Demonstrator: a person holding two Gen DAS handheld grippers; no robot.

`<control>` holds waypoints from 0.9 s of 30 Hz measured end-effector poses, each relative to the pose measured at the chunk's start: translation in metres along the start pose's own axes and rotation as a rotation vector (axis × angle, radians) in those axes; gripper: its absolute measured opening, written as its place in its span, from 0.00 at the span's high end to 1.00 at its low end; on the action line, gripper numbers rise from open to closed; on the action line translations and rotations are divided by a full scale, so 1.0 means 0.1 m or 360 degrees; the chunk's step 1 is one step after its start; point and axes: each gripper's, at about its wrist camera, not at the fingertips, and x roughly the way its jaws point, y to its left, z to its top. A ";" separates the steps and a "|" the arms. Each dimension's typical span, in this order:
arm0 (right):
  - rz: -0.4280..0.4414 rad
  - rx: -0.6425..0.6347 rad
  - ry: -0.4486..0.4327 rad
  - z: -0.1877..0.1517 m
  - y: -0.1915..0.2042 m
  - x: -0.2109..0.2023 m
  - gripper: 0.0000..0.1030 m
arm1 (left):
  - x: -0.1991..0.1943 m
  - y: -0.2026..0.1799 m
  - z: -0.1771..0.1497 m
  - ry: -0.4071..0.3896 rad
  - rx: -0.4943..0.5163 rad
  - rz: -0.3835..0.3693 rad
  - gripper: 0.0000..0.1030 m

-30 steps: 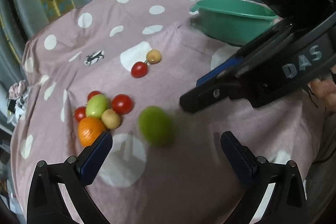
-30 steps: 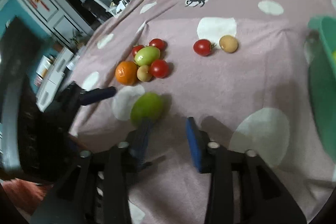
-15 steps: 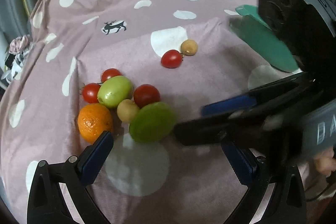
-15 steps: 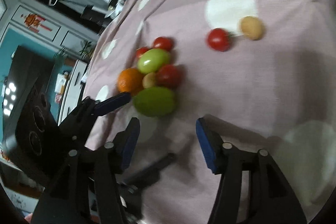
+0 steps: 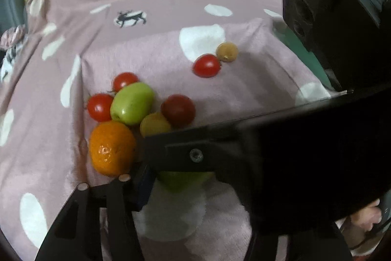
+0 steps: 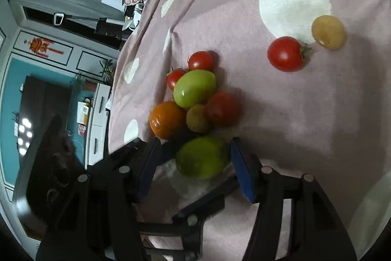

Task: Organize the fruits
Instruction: 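Grasp a green oval fruit beside the orange with the right gripper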

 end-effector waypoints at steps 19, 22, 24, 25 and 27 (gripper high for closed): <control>-0.0073 -0.0218 0.0076 -0.16 0.07 -0.02 0.59 | -0.15 0.02 -0.25 -0.0037 0.0031 0.0129 0.59; -0.0066 -0.0209 0.0066 -0.19 0.05 -0.06 0.59 | -0.17 -0.01 -0.24 -0.0041 0.0013 0.0131 0.59; -0.0095 -0.0243 0.0048 -0.21 0.12 -0.10 0.59 | -0.20 -0.07 -0.21 -0.0057 0.0035 0.0144 0.59; -0.0102 -0.0258 0.0025 -0.22 0.13 -0.16 0.59 | -0.23 -0.11 -0.19 -0.0083 0.0031 0.0138 0.59; -0.0106 -0.0268 -0.0025 -0.23 0.16 -0.30 0.59 | -0.30 -0.18 -0.13 -0.0119 0.0022 0.0103 0.59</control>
